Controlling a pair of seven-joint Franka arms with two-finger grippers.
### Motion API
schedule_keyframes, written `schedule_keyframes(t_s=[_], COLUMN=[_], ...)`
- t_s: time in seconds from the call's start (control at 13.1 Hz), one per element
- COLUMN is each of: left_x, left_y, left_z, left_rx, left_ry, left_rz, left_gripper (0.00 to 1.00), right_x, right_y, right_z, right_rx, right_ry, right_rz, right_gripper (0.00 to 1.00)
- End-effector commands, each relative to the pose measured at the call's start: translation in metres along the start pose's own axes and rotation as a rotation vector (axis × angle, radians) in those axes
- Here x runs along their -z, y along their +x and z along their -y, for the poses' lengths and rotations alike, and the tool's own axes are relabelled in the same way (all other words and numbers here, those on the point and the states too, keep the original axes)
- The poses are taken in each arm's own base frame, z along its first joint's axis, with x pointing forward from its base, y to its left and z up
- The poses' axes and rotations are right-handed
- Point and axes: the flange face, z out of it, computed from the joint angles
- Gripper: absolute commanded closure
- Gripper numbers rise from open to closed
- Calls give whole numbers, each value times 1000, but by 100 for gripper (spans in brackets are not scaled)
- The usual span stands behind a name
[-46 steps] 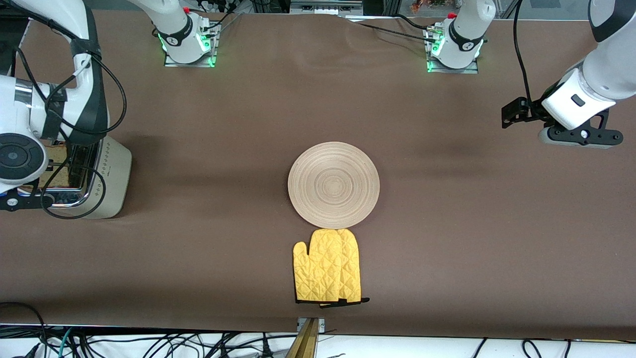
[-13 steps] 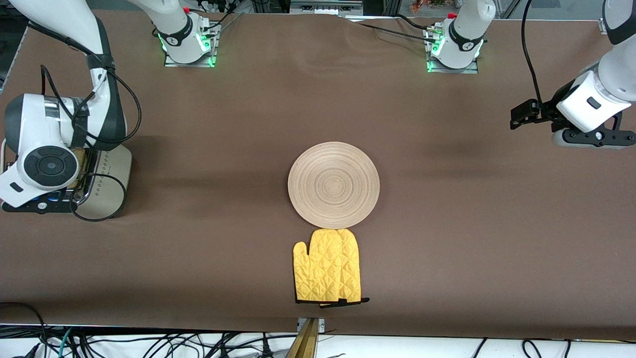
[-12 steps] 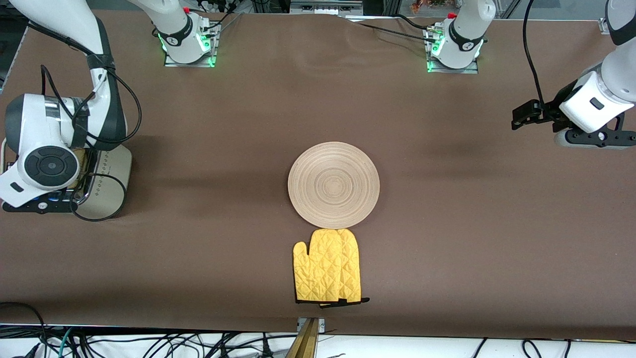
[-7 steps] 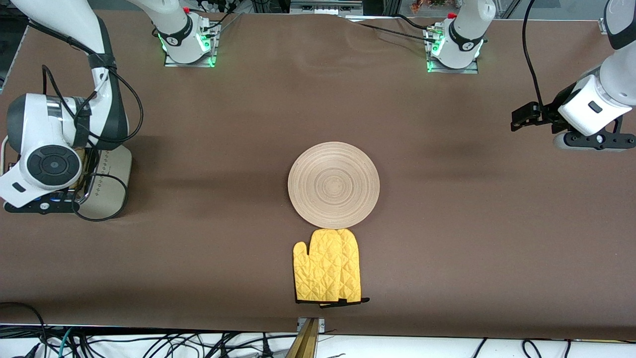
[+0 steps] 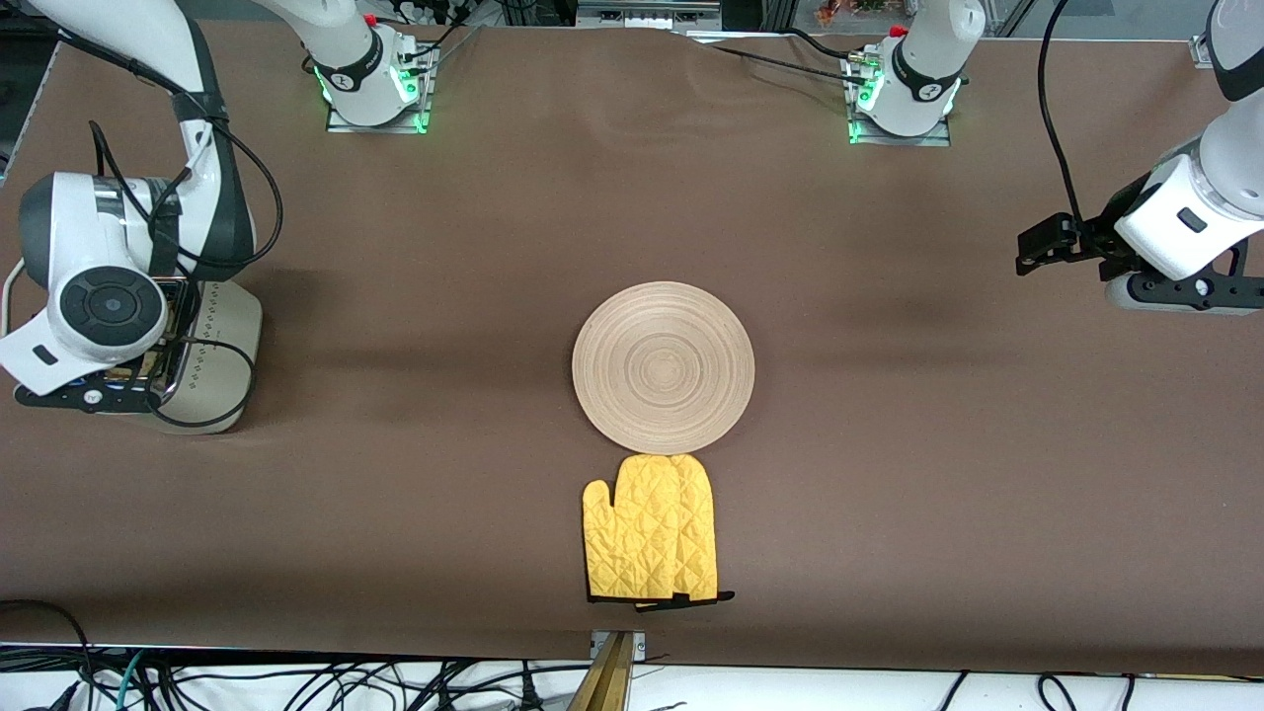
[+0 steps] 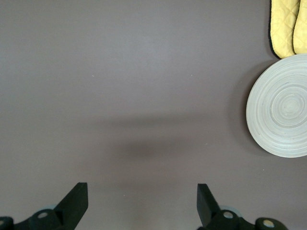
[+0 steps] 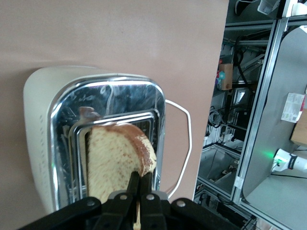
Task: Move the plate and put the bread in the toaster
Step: 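Open the right gripper and lift it off the bread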
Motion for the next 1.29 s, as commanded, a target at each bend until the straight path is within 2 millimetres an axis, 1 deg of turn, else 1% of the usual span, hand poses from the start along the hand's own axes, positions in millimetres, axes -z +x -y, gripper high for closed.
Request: schedule_keyframes(t_s=[0.0, 0.08, 0.15, 0.23, 0.3, 0.53, 0.61, 0.76, 0.84, 0.91, 1.07, 1.14, 1.22], left_x=[5, 5, 5, 5, 6, 7, 6, 6, 5, 5, 6, 6, 6], left_y=[1, 1, 1, 0, 0, 1, 1, 2, 2, 2, 2, 2, 2], left_z=[-2, -2, -2, -7, -7, -4, -6, -7, -6, -4, 2, 3, 5], left_rx=[6, 3, 1, -8, -10, -12, -15, -6, -5, -2, 11, 14, 13], left_ry=[-5, 17, 32, 38, 40, 30, 30, 30, 35, 36, 24, 26, 38], left_rz=[22, 19, 20, 22, 19, 14, 15, 17, 18, 18, 17, 17, 18], left_gripper=[0, 0, 0, 0, 0, 0, 0, 0, 0, 0, 0, 0, 0], right_x=[16, 16, 16, 15, 15, 22, 27, 40, 52, 70, 106, 124, 144], right_y=[-20, -22, -22, -22, -22, -22, -24, -30, -34, -40, -51, -60, -65], right_z=[7, 7, 8, 8, 8, 7, 5, 0, 3, 13, 20, 29, 31], right_rx=[-24, -29, -34, -38, -34, -31, -34, -45, -29, -10, -8, 33, 68], right_ry=[22, 23, 23, 23, 24, 38, 52, 146, 198, 239, 349, 411, 484], right_rz=[2, 8, 8, 9, 10, 0, -6, -10, -20, -33, -15, 6, 3], right_gripper=[100, 100, 60, 2, 0, 0, 0, 0, 0, 0, 0, 0, 0])
